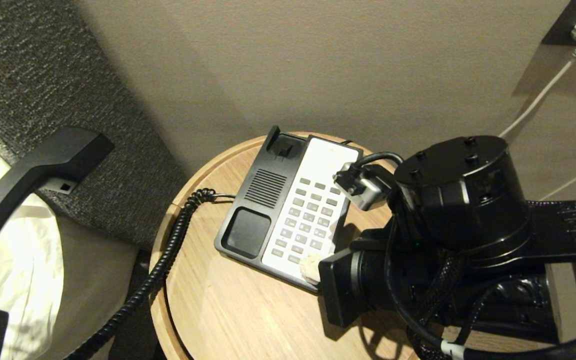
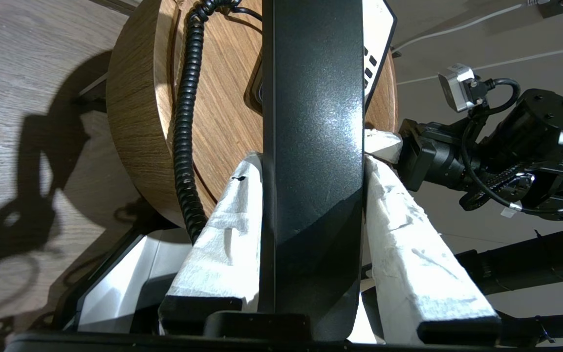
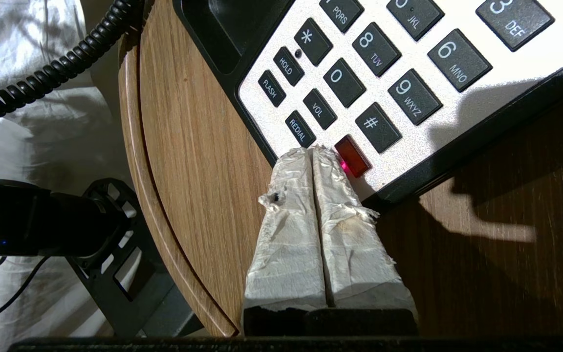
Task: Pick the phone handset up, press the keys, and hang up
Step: Dial the number
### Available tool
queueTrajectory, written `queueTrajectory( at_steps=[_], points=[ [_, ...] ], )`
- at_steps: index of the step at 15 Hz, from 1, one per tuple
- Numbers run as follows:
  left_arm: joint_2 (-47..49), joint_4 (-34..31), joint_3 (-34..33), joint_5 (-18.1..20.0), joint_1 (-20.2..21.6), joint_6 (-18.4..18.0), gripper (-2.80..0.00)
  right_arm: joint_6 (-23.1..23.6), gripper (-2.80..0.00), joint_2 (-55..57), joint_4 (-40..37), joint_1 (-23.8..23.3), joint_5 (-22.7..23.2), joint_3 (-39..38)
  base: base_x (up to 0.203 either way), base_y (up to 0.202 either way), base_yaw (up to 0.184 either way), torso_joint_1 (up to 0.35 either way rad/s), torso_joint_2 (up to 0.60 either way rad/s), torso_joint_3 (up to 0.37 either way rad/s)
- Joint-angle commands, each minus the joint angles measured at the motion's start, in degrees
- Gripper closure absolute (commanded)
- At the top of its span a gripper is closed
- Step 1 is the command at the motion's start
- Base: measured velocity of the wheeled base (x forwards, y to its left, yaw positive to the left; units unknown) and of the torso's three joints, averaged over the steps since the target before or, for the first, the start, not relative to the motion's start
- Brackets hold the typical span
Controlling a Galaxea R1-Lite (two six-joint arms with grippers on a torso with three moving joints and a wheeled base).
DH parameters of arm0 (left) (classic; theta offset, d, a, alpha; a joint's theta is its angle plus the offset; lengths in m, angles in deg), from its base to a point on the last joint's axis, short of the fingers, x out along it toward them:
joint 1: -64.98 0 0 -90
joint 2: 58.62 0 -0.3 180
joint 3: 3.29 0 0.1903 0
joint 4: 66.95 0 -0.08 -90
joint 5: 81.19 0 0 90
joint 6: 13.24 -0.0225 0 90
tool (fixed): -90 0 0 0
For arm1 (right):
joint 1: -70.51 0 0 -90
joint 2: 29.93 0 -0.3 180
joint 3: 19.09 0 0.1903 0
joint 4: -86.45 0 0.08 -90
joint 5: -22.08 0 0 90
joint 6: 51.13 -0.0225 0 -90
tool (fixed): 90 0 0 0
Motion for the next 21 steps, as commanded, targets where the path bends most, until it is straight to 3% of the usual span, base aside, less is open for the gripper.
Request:
queueTrajectory(
  at_steps=[1, 11, 21],
  points=[
    [-0.1, -0.1, -0.1, -0.1, 0.0, 0.3, 0.00, -0.2, 0.00, 0.1, -0.1, -0.1, -0.4, -0.1, 0.000, 0.000, 0.000, 0.000, 0.00, 0.000],
    [-0.7, -0.1, -0.6, 0.0, 0.0, 0.3, 0.00, 2.1, 0.00, 0.2, 0.6, -0.3, -2.5, -2.2, 0.000, 0.000, 0.000, 0.000, 0.00, 0.000],
    [-1.1, -0.1, -1.2, 0.0, 0.0, 0.3, 0.00, 0.4, 0.00, -3.7, 2.8, 0.1, -2.2, -1.5, 0.000, 0.000, 0.000, 0.000, 0.00, 0.000]
  ],
)
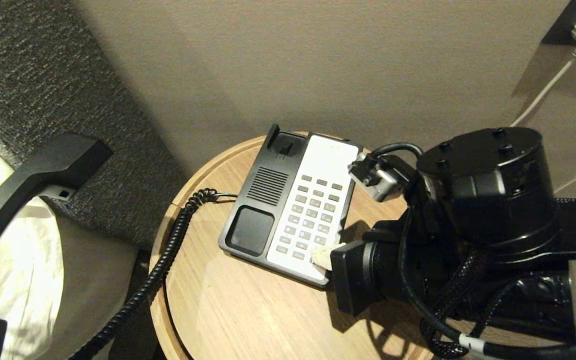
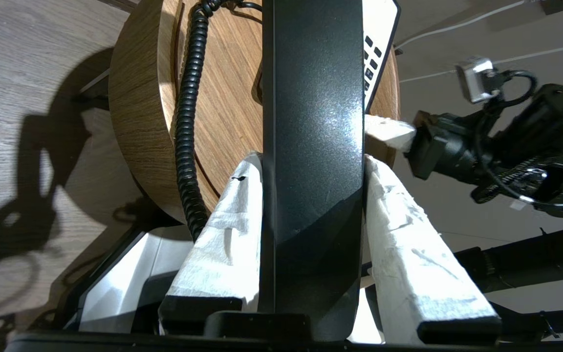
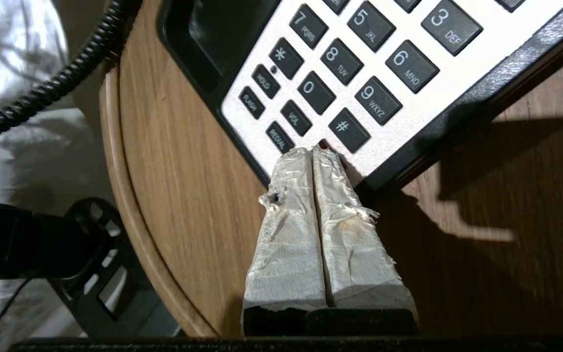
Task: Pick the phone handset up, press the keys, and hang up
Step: Dial the number
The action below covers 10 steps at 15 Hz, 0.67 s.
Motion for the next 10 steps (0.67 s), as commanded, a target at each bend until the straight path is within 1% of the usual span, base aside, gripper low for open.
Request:
queueTrajectory(
  at_steps=[1, 5, 7, 10],
  points=[
    [0.0, -0.1, -0.1, -0.1, 0.0, 0.3, 0.00, -0.5, 0.00, -2.0, 0.3, 0.2, 0.2, 0.0, 0.000, 0.000, 0.000, 0.000, 0.00, 0.000],
    [0.9, -0.1, 0.3, 0.0, 0.0, 0.1, 0.00, -0.7, 0.00, -2.6, 0.1, 0.1, 0.0, -0.1, 0.000, 0.000, 0.000, 0.000, 0.00, 0.000],
    [3.9, -0.1, 1.2, 0.1, -0.2, -1.1, 0.00, -2.2, 0.00, -3.5, -0.5, 0.0, -0.5, -0.7, 0.000, 0.000, 0.000, 0.000, 0.00, 0.000],
    [12.1, 0.8, 5.0, 0.2, -0.3, -8.6, 0.00, -5.0, 0.00, -5.9, -1.3, -0.6, -5.8, -2.2, 0.000, 0.000, 0.000, 0.000, 0.00, 0.000]
  ],
)
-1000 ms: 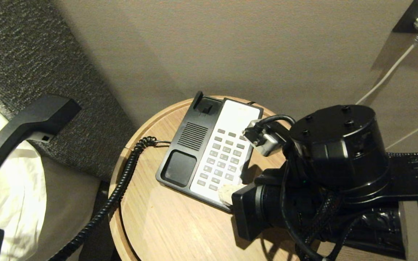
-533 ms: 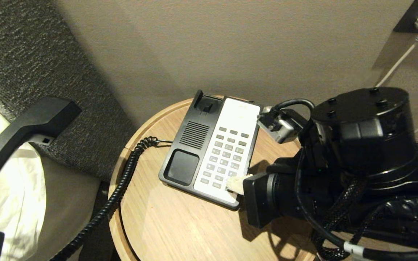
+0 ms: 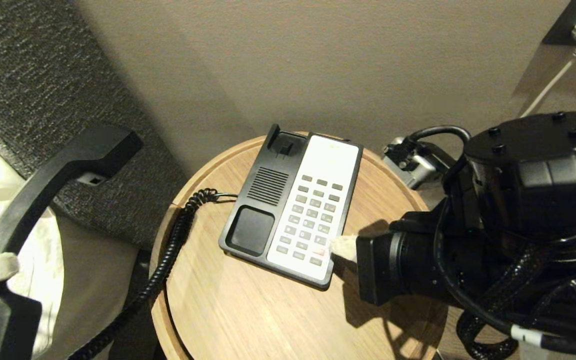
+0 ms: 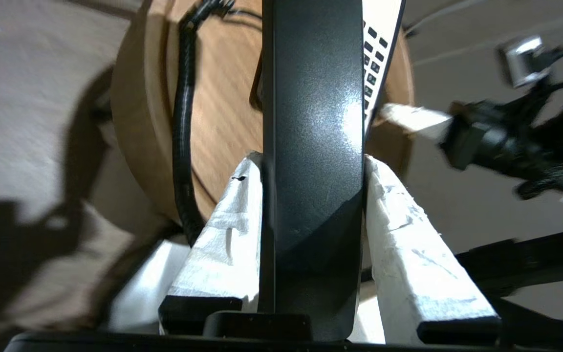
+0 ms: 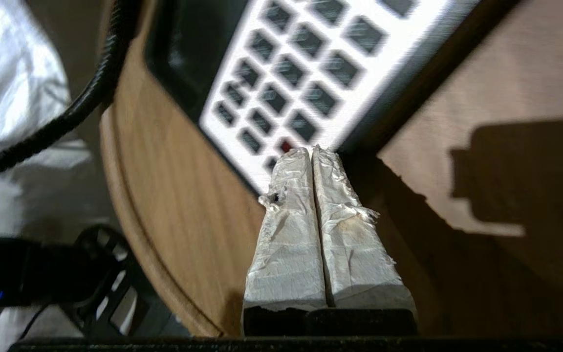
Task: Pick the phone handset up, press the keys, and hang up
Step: Dial the number, then put the handset back
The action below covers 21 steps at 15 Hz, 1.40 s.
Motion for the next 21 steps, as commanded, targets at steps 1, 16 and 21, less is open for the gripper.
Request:
queueTrajectory(
  at_steps=[1, 16, 21],
  points=[
    [9.2, 0.8, 3.7, -0.4, -0.1, -4.3, 0.00, -1.4, 0.00, -3.0, -0.6, -1.7, -1.9, -1.0, 0.000, 0.000, 0.000, 0.000, 0.00, 0.000],
    [38.9, 7.9, 17.5, -12.3, -4.0, -19.9, 0.00, -1.6, 0.00, -13.0, -2.1, -15.5, -6.2, -1.7, 0.000, 0.000, 0.000, 0.000, 0.00, 0.000],
    [40.2, 9.4, 17.7, -12.5, -4.1, -21.0, 0.00, -2.3, 0.00, -14.5, -2.2, -16.3, -6.2, -3.9, 0.000, 0.000, 0.000, 0.000, 0.00, 0.000]
  ],
)
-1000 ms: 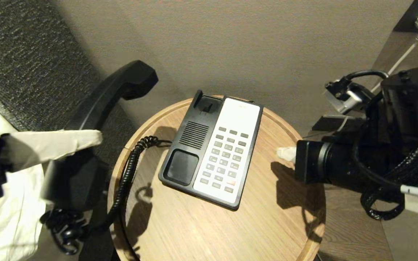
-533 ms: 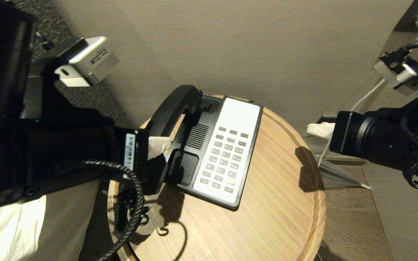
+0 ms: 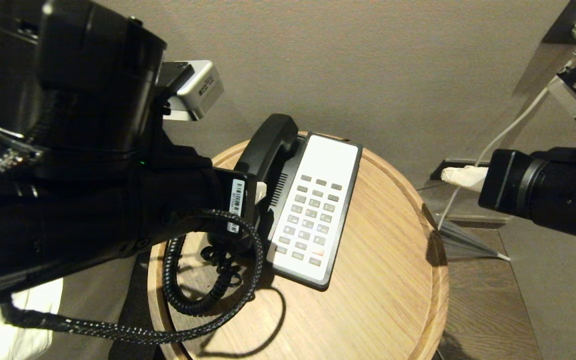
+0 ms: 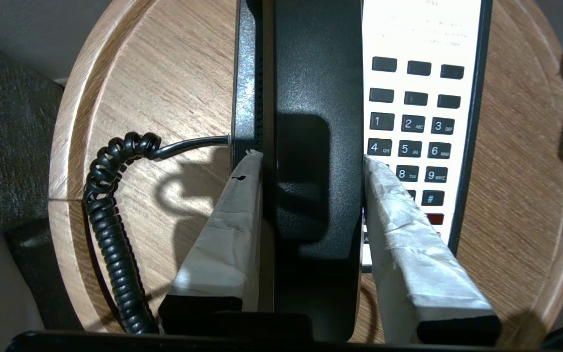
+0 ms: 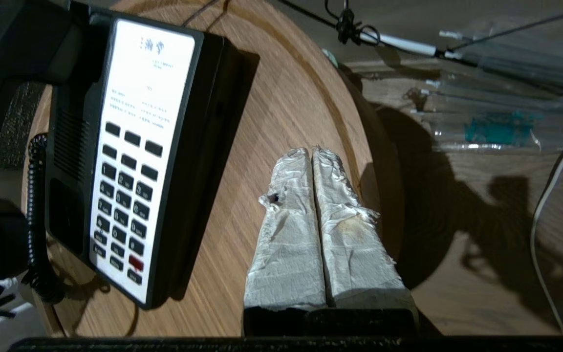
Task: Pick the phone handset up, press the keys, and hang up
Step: Put the handset back
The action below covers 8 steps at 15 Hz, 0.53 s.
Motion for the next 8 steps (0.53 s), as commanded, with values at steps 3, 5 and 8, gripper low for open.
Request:
queueTrajectory(
  at_steps=[3, 5, 8],
  points=[
    [0.4, 1.5, -0.8, -0.2, 0.0, -0.7, 0.00, -0.9, 0.00, -0.6, 0.0, 0.0, -0.1, -0.7, 0.000, 0.000, 0.000, 0.000, 0.00, 0.000],
    [0.5, 1.5, -0.8, -0.1, -0.2, -0.7, 0.00, -0.9, 0.00, -0.7, 0.0, 0.0, -0.1, -0.9, 0.000, 0.000, 0.000, 0.000, 0.00, 0.000],
    [0.6, 2.3, -1.9, 0.0, -0.3, -0.7, 0.00, -0.9, 0.00, -0.9, 0.0, 0.0, -0.1, -0.8, 0.000, 0.000, 0.000, 0.000, 0.00, 0.000]
  ],
)
